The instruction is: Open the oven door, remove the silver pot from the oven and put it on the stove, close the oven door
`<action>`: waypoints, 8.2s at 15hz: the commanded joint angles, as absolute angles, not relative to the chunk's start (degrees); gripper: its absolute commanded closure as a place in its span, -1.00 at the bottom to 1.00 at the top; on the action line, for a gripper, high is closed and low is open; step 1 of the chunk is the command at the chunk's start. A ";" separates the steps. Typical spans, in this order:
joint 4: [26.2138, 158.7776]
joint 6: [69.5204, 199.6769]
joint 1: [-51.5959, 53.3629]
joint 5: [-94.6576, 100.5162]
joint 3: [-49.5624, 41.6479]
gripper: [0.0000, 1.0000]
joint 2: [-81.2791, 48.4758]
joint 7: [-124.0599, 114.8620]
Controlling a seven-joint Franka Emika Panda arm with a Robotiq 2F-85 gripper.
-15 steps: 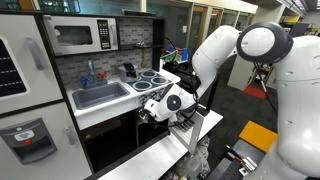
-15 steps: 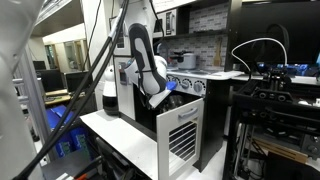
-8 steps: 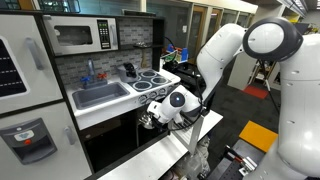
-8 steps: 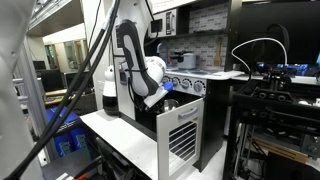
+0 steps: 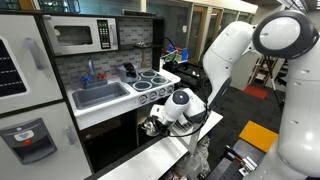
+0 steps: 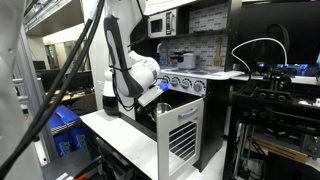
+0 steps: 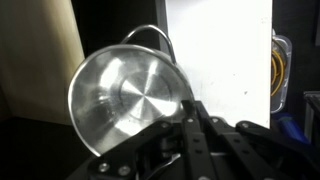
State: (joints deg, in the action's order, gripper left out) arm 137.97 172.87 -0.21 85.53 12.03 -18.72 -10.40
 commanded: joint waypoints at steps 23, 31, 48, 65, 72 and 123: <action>146.00 143.31 4.54 12.08 20.05 0.98 13.12 37.57; 136.15 130.61 8.83 14.49 11.18 0.98 14.58 34.43; 108.17 116.25 7.22 18.90 7.49 0.98 -2.77 22.46; 89.08 109.62 7.76 20.36 4.93 0.26 -19.14 16.50; 88.96 110.14 8.74 21.81 4.94 -0.70 -17.82 15.46; 153.19 142.03 -9.61 53.35 -3.69 -1.00 12.57 -28.21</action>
State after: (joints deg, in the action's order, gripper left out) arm 154.10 133.52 -6.89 48.89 -1.99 17.91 -23.84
